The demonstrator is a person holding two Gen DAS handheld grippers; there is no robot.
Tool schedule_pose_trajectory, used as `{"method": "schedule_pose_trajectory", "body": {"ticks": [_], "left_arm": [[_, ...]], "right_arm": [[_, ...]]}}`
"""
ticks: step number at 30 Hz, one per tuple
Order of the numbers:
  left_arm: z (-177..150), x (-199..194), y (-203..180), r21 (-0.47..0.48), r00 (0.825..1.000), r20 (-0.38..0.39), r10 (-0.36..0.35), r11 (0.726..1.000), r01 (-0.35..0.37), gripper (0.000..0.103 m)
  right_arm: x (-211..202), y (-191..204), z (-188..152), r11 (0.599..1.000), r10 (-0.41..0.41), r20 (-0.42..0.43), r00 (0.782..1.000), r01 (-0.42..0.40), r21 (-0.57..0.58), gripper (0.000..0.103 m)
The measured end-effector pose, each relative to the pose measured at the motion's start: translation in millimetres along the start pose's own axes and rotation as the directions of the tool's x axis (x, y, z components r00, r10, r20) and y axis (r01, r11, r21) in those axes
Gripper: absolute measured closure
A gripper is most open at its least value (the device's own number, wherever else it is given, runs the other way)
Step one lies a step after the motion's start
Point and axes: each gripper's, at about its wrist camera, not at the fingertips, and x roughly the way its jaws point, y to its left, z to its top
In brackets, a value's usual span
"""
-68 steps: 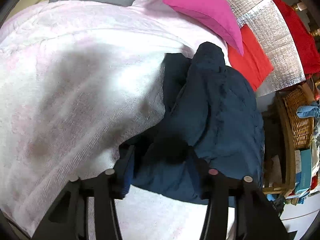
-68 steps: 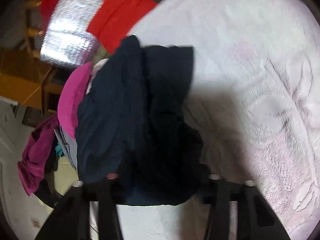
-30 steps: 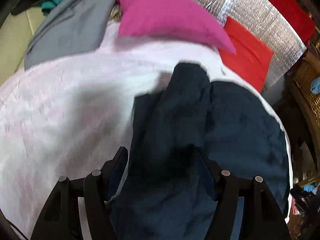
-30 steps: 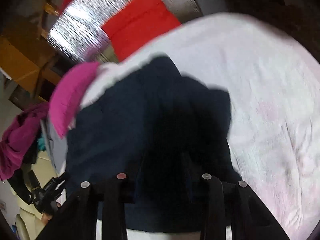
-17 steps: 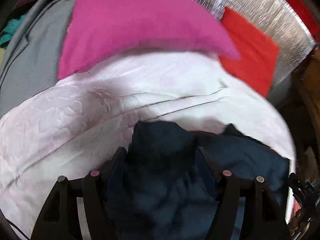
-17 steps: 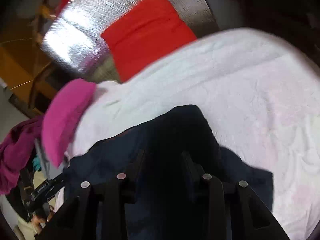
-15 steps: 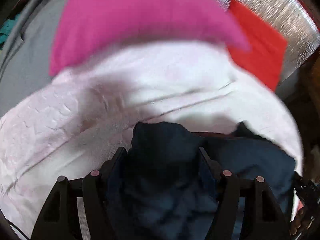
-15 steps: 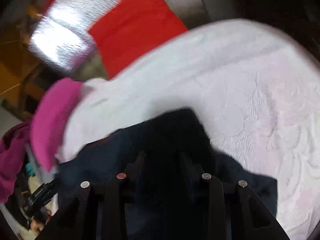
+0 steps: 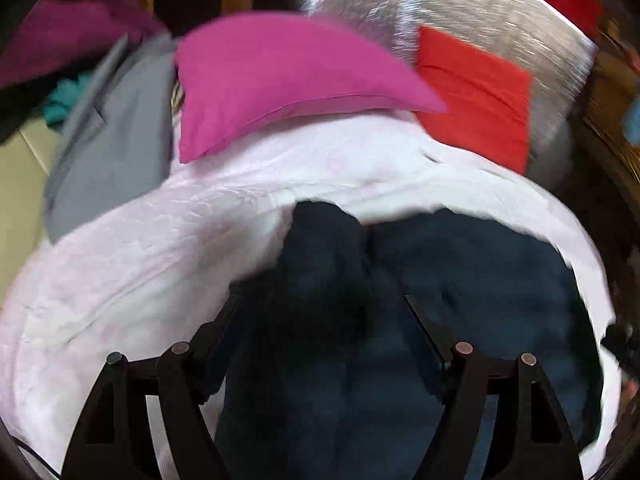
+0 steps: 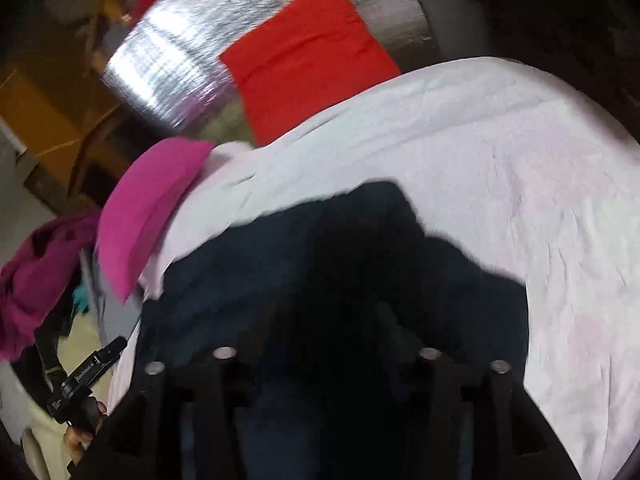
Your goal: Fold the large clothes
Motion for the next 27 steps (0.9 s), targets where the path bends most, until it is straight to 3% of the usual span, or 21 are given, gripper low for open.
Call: {"method": "schedule_pose_trajectory", "body": {"ticks": [3,7,10,12,16,19,22,25,27], "left_arm": [[-30.8,-16.4,-16.6,0.052,1.000,-0.005,-0.008,0.999,0.008,0.025],[-78.6,-2.6,-28.1,0.055,0.993,-0.116,0.020,0.998,-0.013,0.024],[-93.8,4.3,-33.6,0.098,0.993,-0.081,0.082,0.992,-0.073,0.021],[-93.8,-6.3,-34.1,0.110,0.993,-0.087,0.081,0.991,-0.072,0.021],[-100.9,-33.0,-7.6,0.038,0.997,-0.074,0.005,0.999,-0.002,0.021],[-116.0,-42.5,34.5,-0.114,0.992,-0.118,-0.033,0.993,0.020,0.021],[-127.8,-33.8,73.6,-0.316,0.974,-0.163,-0.155,0.944,0.098,0.021],[-130.7,-22.4,95.0,-0.432,0.960,-0.124,-0.250,0.885,0.175,0.021],[-133.2,-6.8,104.3,-0.502,0.938,-0.106,-0.330,0.832,0.236,0.021]], "right_arm": [[-16.1,11.4,-28.3,1.000,0.018,-0.008,1.000,-0.018,-0.011,0.048],[-14.5,13.3,-74.2,0.999,-0.032,-0.077,0.997,0.029,-0.044,0.047],[-6.0,13.0,-94.2,0.992,-0.090,-0.097,0.991,0.080,-0.102,0.047],[-20.1,15.9,-100.6,0.990,-0.088,-0.098,0.991,0.077,-0.118,0.047],[-57.3,-2.0,-115.6,0.999,0.000,-0.076,0.997,-0.003,-0.032,0.041],[-78.7,-38.1,-125.1,0.991,0.078,-0.079,0.994,-0.069,0.112,0.030],[-79.6,-69.1,-135.9,0.953,0.172,-0.091,0.981,-0.142,0.268,0.030],[-66.7,-82.0,-143.2,0.902,0.238,-0.102,0.966,-0.181,0.392,0.030],[-55.4,-86.4,-144.5,0.878,0.253,-0.091,0.963,-0.189,0.440,0.030]]}}
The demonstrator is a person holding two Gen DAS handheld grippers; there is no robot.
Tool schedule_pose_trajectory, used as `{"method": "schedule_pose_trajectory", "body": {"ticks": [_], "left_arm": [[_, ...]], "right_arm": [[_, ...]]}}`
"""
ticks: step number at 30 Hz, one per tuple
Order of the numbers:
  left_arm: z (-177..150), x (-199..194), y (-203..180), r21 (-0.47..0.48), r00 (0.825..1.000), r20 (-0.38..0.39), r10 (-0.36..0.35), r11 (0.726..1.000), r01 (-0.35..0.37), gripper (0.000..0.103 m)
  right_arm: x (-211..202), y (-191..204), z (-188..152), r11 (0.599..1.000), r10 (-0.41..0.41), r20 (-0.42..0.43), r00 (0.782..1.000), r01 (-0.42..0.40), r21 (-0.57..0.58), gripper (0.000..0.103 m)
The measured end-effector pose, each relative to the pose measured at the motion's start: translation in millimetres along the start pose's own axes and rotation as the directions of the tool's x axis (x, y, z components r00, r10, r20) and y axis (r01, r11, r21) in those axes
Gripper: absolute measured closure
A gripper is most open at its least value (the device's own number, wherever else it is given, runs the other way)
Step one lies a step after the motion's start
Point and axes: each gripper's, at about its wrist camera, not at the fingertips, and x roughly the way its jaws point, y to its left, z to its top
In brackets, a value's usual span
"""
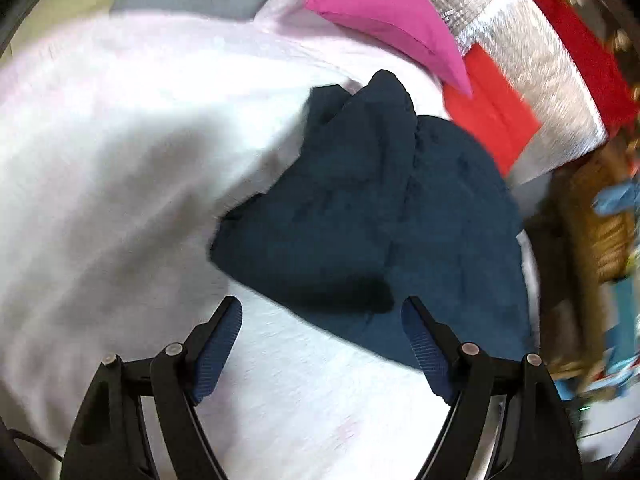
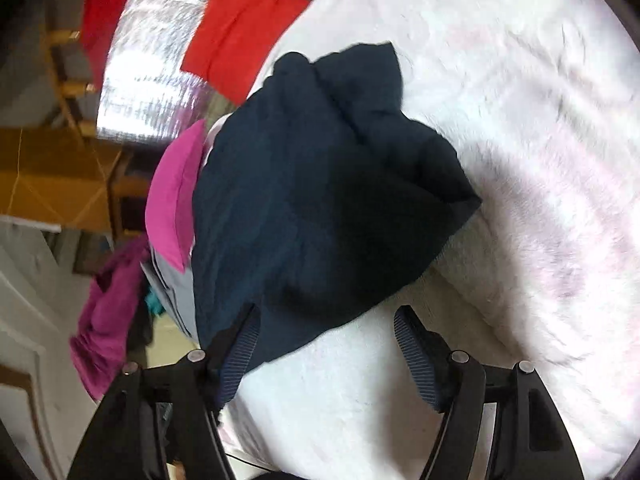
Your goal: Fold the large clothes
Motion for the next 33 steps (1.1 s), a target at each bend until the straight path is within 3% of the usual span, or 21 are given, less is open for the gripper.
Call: {"method": "schedule_pose_trajectory", "body": {"ticks": [3,9,10,12,15,19,21,23,25,27,29,33], "left_arm": [[-3.9,15.2,9.2,-0.117,0.997,-0.038,-0.067,0.991,0.062,0.021],[9.6,26.2,8.4,-0.144,0.988,0.017,-0.153,0.978,0.154,0.023],[11.6,30.1,12.0,-0.163,0.986,0.021,-0.164,0.973,0.165,0.028],[11.5,28.7,13.1,-0.168,0.984,0.039,-0.172,0.970,0.176,0.051],[7.3,16.1,7.6,-0.115,0.979,0.080,-0.189,0.974,0.197,0.071],[5.3,2.0,-0.4,-0.015,0.981,0.126,-0.145,0.989,0.148,0.075],[7.0,12.3,-2.0,0.000,0.991,0.090,-0.095,0.995,0.096,0.074],[3.4,18.2,-7.3,0.031,0.997,0.073,-0.033,0.999,0.031,0.065],[2.5,17.6,-16.4,0.090,0.995,0.098,0.029,0.995,-0.038,0.061],[-6.5,9.3,-32.9,0.192,0.984,0.136,0.119,0.971,-0.144,0.055],[-16.6,3.6,-44.0,0.272,0.969,0.162,0.188,0.935,-0.227,0.048],[-32.3,-7.4,-62.2,0.393,0.940,0.226,0.256,0.859,-0.328,0.047]], "right_arm": [[17.7,-3.7,4.4,0.999,-0.004,0.021,1.000,0.003,0.044,0.029],[39.2,-4.6,7.4,0.994,0.056,0.128,0.990,-0.068,0.091,0.029],[38.7,-5.0,7.3,0.992,0.062,0.143,0.988,-0.076,0.097,0.036],[37.8,-1.5,6.2,0.994,0.043,0.166,0.985,-0.058,0.088,0.052],[33.9,14.8,1.4,0.999,0.027,0.218,0.976,-0.033,0.023,0.066],[16.9,46.0,-11.5,0.991,0.033,0.291,0.956,0.005,-0.131,0.071],[20.3,51.7,-15.4,0.982,-0.013,0.280,0.960,0.064,-0.175,0.071],[31.3,41.7,-11.7,0.981,-0.095,0.223,0.970,0.130,-0.144,0.069],[37.7,29.0,-4.5,0.991,-0.089,0.179,0.980,0.105,-0.081,0.067],[30.2,28.9,-2.4,0.994,-0.070,0.163,0.984,0.083,-0.074,0.065],[22.1,27.2,-5.4,0.994,-0.076,0.150,0.986,0.087,-0.072,0.056],[1.5,20.1,-4.4,0.991,-0.118,0.145,0.982,0.127,-0.052,0.042]]}}
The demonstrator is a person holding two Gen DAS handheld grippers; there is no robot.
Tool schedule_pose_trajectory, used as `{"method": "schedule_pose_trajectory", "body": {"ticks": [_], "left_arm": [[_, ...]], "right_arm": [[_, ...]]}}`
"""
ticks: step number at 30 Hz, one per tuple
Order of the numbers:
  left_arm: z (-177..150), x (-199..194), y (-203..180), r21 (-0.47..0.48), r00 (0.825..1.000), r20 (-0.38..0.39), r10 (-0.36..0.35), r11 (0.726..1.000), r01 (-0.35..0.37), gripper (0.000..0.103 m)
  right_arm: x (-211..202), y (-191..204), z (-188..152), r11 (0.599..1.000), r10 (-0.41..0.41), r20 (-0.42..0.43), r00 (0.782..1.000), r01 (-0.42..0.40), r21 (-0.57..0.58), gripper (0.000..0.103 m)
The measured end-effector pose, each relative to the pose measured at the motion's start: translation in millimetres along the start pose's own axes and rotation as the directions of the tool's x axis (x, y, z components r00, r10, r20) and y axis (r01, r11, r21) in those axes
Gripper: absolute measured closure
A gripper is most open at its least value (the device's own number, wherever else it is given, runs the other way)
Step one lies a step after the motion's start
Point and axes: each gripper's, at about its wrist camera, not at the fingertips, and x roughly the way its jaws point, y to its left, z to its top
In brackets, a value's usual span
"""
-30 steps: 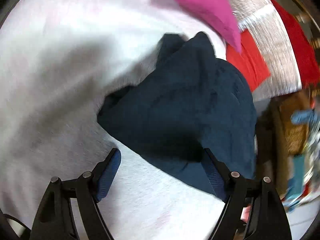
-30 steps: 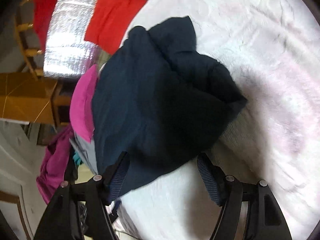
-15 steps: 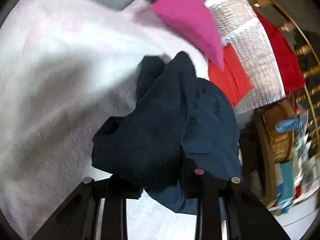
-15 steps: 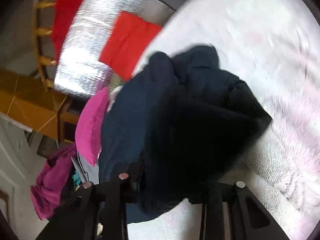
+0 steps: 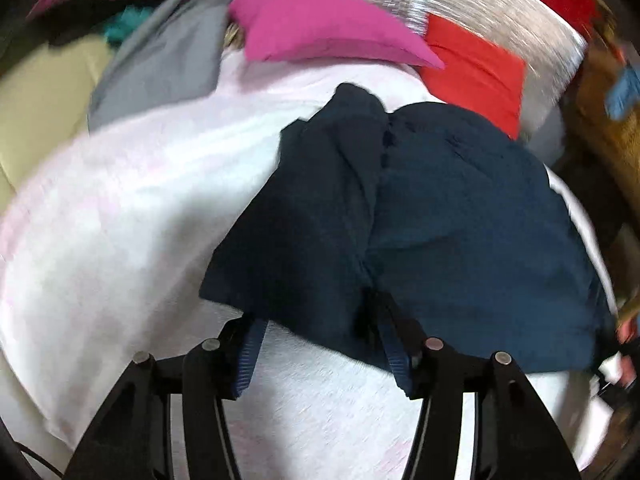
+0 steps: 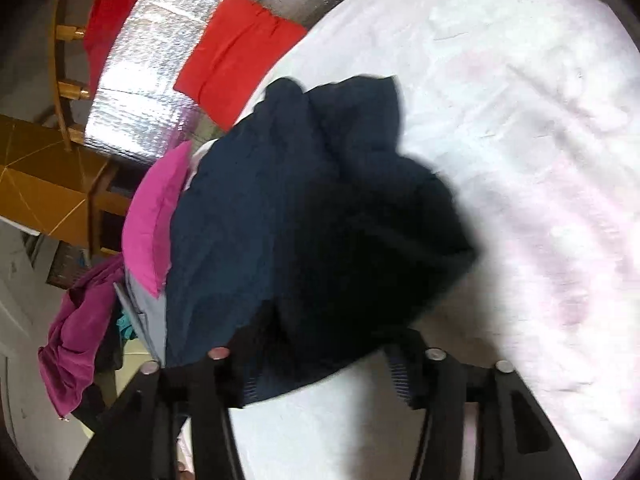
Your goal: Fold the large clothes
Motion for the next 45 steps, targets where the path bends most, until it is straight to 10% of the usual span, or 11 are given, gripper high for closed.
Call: {"method": "schedule_pose_trajectory", "body": {"ticks": [14,28,40,45], "left_arm": [[-16.3,-27.3,-29.0,0.226,0.979,0.173,0.112,0.963,-0.150,0.037],[-18.9,-37.0,-32.5,0.219,0.972,0.201,0.123,0.961,-0.167,0.037],[-18.9,-41.1,-36.0,0.218,0.971,0.215,0.108,0.963,-0.156,0.037],[-19.7,-42.9,-38.6,0.207,0.971,0.215,0.102,0.967,-0.148,0.036]], "right_arm": [[-0.5,-21.7,11.1,0.997,0.038,-0.014,0.999,-0.037,0.073,0.042],[10.4,17.8,0.8,0.970,-0.172,0.096,0.980,0.186,-0.155,0.056],[-20.0,5.0,7.5,0.988,-0.121,0.055,0.991,0.126,-0.090,0.054],[-69.8,8.2,5.8,0.978,-0.150,0.267,0.952,0.182,-0.102,0.052]]}}
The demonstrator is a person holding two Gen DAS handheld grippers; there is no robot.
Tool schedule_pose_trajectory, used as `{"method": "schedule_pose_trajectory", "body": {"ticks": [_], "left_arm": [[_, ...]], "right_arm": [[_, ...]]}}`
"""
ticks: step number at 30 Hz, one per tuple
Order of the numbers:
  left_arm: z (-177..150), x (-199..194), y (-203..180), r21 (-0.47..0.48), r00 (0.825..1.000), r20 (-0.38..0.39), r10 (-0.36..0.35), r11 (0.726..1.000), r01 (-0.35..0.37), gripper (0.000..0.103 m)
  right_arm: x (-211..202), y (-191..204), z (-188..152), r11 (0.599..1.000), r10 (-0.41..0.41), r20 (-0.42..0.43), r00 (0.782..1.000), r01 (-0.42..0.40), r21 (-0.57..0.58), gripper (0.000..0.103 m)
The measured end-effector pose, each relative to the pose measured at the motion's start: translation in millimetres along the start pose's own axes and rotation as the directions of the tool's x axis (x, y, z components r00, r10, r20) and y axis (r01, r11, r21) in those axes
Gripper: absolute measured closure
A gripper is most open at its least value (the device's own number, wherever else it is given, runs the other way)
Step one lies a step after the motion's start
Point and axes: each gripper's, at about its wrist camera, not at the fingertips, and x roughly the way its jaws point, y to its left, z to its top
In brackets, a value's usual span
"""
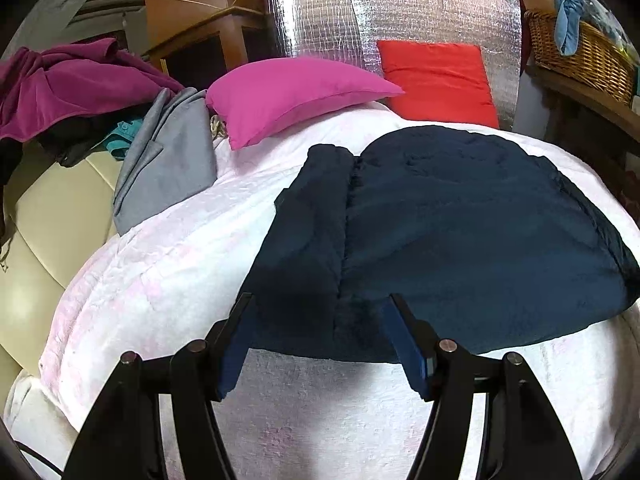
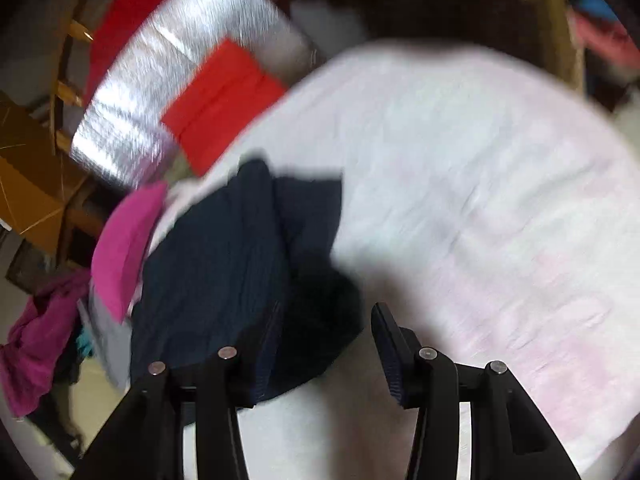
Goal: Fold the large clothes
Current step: 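Open both tools and lift them off the folded jacket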
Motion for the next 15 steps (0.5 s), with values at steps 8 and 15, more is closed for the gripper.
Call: {"method": "schedule_pose_trajectory", "body": {"ticks": [8,15], "left_arm": [[-0.2,-1.8,-16.7,0.022,1.000,0.007,-0.001,1.000,0.001,0.036],[-0.9,3.0,-22.4,0.042,1.000,-0.010,-0.001,0.999,0.001,0.036]], "right_arm": [[0.5,46.7,-14.7,0.980,0.099,0.028,0.995,-0.092,-0.176,0.053],[54.7,53.0,-39.8,0.974,-0.031,-0.174,0.984,-0.009,-0.227,0.057]]}}
